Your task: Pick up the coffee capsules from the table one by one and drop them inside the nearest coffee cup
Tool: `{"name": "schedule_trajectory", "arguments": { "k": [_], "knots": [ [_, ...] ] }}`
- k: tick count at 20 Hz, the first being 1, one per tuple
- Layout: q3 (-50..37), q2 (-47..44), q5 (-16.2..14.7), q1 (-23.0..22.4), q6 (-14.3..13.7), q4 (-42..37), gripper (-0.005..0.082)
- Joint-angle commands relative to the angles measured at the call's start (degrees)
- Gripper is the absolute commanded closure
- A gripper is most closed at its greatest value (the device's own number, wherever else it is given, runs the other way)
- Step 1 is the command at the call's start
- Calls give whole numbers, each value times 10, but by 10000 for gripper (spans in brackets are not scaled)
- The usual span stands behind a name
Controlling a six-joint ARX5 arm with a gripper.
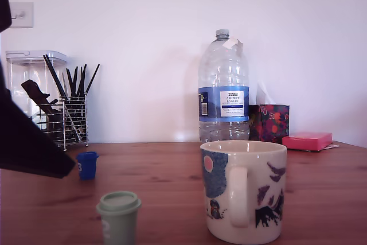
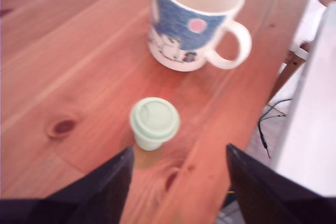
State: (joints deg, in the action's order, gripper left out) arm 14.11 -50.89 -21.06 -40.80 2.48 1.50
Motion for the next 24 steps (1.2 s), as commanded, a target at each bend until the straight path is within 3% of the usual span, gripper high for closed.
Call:
{"name": "schedule_trajectory", "arguments": {
  "k": [1, 4, 8, 13, 19, 24],
  "knots": [
    [-7, -13, 15, -4, -6, -29, 147],
    [-7, -38, 28, -10, -41, -85, 147],
    [-7, -90, 36, -13, -59, -141, 147],
    [-7, -169, 36, -14, -63, -210, 147],
    [0, -231, 37, -32, -102, -238, 147],
    [3, -245, 56, -33, -105, -240, 148]
  ]
}}
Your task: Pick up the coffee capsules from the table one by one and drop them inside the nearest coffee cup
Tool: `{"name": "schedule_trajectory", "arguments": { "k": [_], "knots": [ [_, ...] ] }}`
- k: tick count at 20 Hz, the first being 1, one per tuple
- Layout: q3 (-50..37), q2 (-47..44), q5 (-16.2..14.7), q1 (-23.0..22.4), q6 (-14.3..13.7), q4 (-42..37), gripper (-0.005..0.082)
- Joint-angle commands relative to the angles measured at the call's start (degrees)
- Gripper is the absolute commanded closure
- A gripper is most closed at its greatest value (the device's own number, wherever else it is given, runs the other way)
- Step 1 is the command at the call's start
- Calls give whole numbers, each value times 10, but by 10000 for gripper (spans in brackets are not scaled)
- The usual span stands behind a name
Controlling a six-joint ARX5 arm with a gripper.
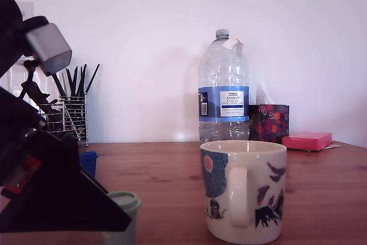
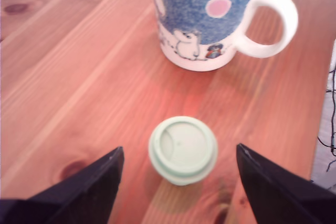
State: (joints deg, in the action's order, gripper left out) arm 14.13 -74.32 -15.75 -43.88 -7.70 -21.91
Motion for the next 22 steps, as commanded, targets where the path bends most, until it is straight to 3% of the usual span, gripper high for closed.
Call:
{"name": "schedule_trajectory", "arguments": {
  "k": [1, 12, 18, 22],
  "knots": [
    [3, -14, 3, -2, -6, -6, 148],
    [38, -78, -3, -2, -38, -4, 162],
    [39, -78, -12, -2, -44, -4, 426],
    [39, -78, -14, -2, -45, -4, 471]
  ]
}}
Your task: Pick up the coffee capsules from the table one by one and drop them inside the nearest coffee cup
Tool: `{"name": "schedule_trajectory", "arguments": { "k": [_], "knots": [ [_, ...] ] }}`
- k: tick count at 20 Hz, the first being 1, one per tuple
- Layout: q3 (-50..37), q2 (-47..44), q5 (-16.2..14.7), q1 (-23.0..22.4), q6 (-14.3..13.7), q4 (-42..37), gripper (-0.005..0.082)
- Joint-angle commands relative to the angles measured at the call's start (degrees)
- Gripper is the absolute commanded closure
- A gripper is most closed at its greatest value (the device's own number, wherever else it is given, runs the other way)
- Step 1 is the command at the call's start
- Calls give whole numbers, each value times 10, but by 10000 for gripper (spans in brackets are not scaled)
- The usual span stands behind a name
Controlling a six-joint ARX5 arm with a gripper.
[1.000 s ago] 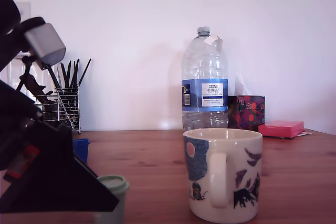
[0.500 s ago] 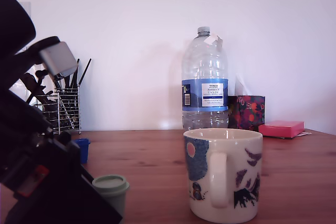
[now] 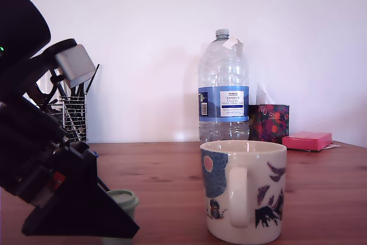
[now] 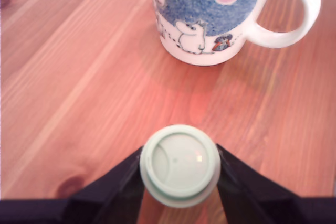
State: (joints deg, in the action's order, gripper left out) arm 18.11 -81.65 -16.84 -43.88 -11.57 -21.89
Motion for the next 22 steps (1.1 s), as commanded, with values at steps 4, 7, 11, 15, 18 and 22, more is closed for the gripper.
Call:
{"name": "schedule_trajectory", "arguments": {
  "k": [4, 7, 11, 15, 18, 22],
  "knots": [
    [-1, -5, -3, -2, -5, -4, 506],
    [-1, -5, -3, -2, -5, -5, 507],
    [7, -4, -3, -2, -5, -5, 535],
    [24, 0, -2, -2, -5, -1, 535],
    [42, 5, -2, -2, -5, 31, 535],
    [70, 36, -2, -2, -5, 94, 535]
  ]
}}
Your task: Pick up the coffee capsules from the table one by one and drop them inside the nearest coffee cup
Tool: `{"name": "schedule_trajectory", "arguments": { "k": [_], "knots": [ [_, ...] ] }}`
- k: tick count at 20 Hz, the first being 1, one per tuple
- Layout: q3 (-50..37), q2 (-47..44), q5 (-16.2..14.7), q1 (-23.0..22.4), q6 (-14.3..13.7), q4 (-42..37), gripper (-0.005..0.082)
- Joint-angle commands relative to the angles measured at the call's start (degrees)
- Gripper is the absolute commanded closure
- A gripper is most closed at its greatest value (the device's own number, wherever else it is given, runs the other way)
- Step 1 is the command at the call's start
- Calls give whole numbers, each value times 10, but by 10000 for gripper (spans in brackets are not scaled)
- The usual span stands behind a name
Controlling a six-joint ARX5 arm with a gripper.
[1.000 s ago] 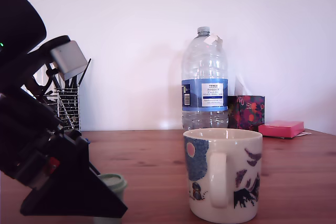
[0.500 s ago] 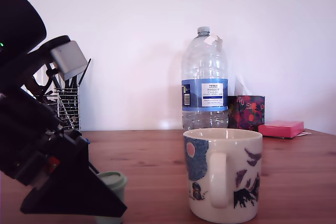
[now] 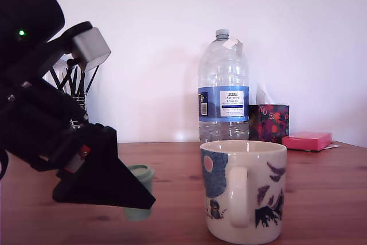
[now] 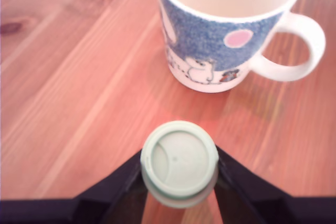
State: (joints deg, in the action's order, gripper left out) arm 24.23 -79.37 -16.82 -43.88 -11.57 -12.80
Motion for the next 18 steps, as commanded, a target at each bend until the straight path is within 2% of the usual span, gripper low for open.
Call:
{"name": "schedule_trajectory", "arguments": {
  "k": [1, 8, 18],
  "knots": [
    [18, 24, -2, -2, -5, 20, 535],
    [114, 78, -23, -18, -4, 107, 535],
    [197, 29, -23, -65, -2, 112, 535]
  ]
}}
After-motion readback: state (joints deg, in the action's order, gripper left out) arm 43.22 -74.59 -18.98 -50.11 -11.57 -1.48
